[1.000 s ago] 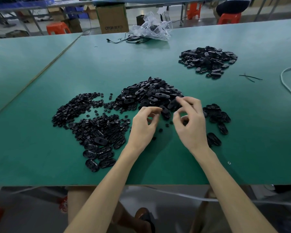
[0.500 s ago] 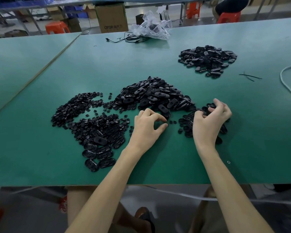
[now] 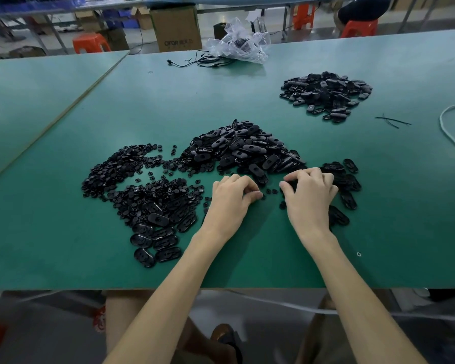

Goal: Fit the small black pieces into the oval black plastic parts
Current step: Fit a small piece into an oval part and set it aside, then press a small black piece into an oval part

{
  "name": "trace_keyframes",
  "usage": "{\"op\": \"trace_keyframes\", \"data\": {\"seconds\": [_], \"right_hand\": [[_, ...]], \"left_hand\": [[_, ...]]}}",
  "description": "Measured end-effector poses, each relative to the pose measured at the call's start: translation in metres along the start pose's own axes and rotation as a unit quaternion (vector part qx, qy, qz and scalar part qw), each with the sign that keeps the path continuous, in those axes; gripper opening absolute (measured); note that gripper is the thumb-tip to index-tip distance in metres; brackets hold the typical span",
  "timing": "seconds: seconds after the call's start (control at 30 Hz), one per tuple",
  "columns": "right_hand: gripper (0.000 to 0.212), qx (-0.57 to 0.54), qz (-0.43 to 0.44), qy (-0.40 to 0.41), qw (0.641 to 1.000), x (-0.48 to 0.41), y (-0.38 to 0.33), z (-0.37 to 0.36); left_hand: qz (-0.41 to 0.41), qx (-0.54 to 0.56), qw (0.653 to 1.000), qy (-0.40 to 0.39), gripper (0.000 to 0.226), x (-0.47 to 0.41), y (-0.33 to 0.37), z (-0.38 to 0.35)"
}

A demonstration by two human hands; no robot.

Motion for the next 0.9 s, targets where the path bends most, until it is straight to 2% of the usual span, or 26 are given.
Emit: {"op": "trace_keyframes", "data": {"seconds": [0.1, 0.17, 0.23, 0.37, 0.5, 0.67, 0.9], "right_hand": [[0.017, -0.050, 0.023, 0.015, 0.998, 0.000, -0.002, 0.001], [0.017, -0.128, 0.036, 0.024, 0.991, 0.000, -0.004, 0.003], [0.015, -0.206, 0.053, 0.019, 0.977, 0.001, -0.007, 0.006], [0.005, -0.274, 0.079, -0.025, 0.958, 0.004, -0.013, 0.006], [0.016, -0.297, 0.077, -0.065, 0.950, 0.005, -0.013, 0.003], [0.023, -0.336, 0.055, -0.057, 0.938, 0.003, -0.009, 0.003], [0.018, -0.354, 0.034, -0.065, 0.933, 0.000, -0.008, 0.002]], "left_hand": [[0.005, 0.027, 1.000, 0.015, 0.007, 0.000, 0.000, 0.001], [0.018, 0.065, 0.997, 0.025, 0.009, 0.000, -0.001, 0.001], [0.027, 0.103, 0.993, 0.046, 0.010, 0.000, -0.002, 0.004], [0.035, 0.154, 0.984, 0.076, 0.010, 0.001, -0.004, 0.009], [0.037, 0.181, 0.980, 0.073, 0.012, 0.000, -0.005, 0.009], [0.030, 0.190, 0.979, 0.061, 0.027, 0.000, -0.005, 0.008], [0.039, 0.229, 0.970, 0.075, 0.021, 0.000, -0.008, 0.009]]}}
Point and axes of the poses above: each hand's wrist, its own x-axis away from the middle knuckle, its own z-axis out of the back of the hand, y = z × x, the point moved 3 cm from there along -x, towards the middle knuckle, and after that the axes turned 9 degrees about -x, right-handed, at the moved point
